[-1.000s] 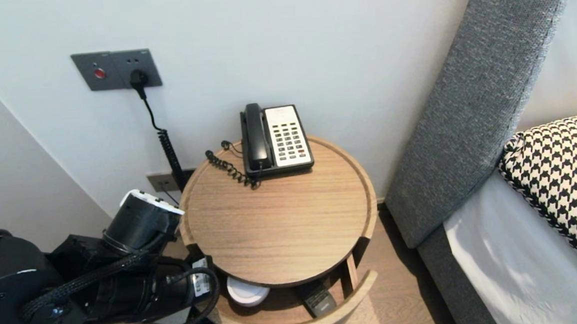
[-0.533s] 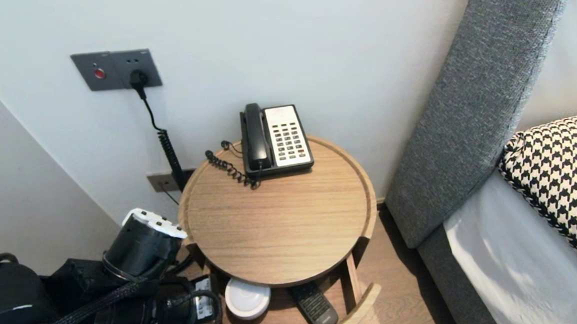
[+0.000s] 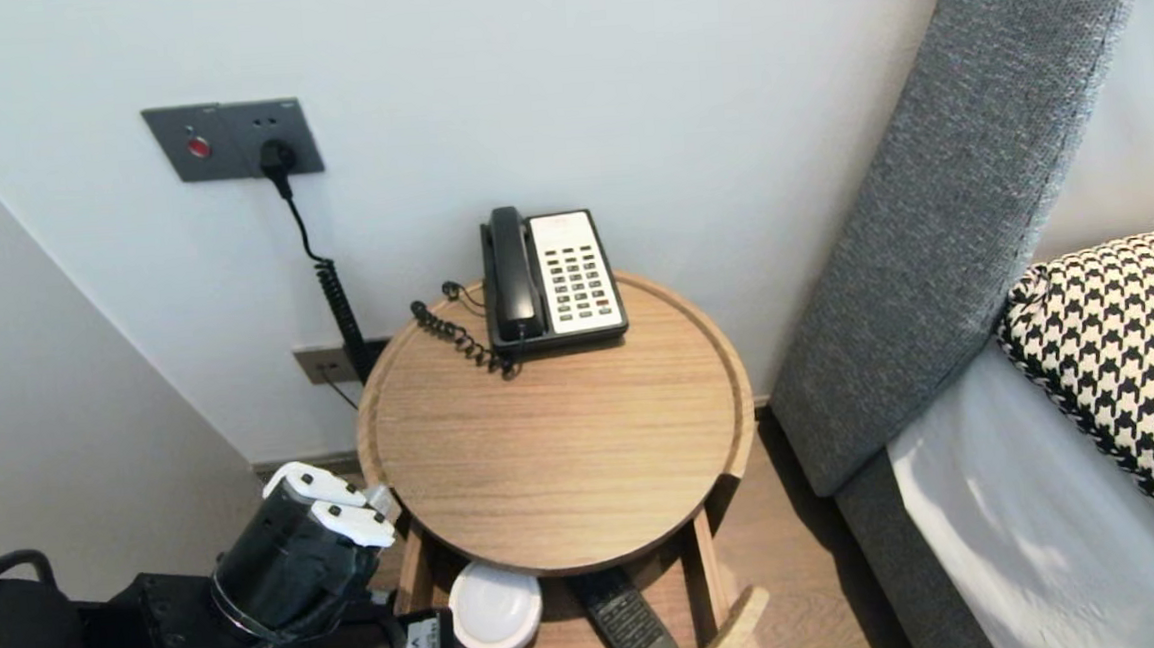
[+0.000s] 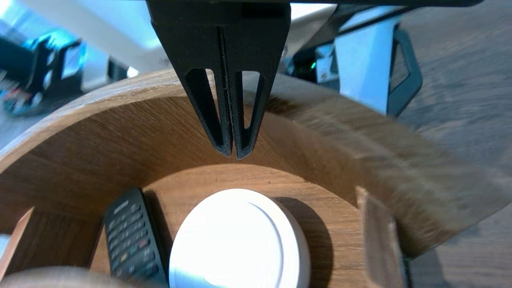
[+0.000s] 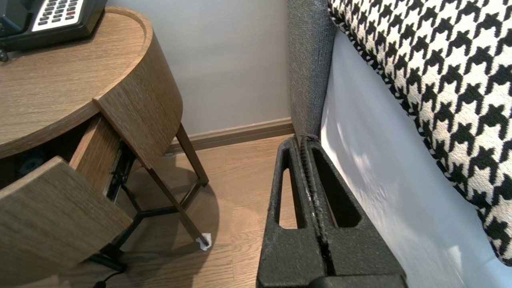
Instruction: Open the nightstand drawer
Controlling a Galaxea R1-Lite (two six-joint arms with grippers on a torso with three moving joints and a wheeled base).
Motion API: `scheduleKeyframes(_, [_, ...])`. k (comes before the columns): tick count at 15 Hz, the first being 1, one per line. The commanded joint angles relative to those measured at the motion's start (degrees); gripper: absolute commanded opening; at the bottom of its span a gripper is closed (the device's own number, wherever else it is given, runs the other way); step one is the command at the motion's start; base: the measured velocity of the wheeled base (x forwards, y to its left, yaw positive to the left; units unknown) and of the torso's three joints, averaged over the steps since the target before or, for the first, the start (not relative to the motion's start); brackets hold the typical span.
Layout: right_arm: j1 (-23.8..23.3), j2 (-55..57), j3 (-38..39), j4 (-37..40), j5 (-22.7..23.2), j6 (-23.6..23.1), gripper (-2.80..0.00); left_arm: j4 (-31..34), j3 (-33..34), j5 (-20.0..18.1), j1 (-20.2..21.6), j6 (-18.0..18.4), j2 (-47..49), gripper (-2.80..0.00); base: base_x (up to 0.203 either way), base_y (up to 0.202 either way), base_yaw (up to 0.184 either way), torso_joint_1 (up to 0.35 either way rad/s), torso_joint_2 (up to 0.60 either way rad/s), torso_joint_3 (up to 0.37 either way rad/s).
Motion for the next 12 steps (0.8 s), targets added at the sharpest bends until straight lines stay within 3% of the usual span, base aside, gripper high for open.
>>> scheduleKeyframes(1, [0.0,0.1,1.5,0.0,-0.1,0.0,-2.8,0.2,1.1,0.0,-1.9,-0.2,0.2,-2.8,0.0,0.0,0.0,0.0,0.0,0.0])
scheduleKeyframes(12, [0.0,0.1,1.5,0.0,0.0,0.0,-2.8,1.5,4.3,0.2,-8.5,0.0,-1.0,-2.8,0.0,0.0,0.0,0.0,0.0,0.0])
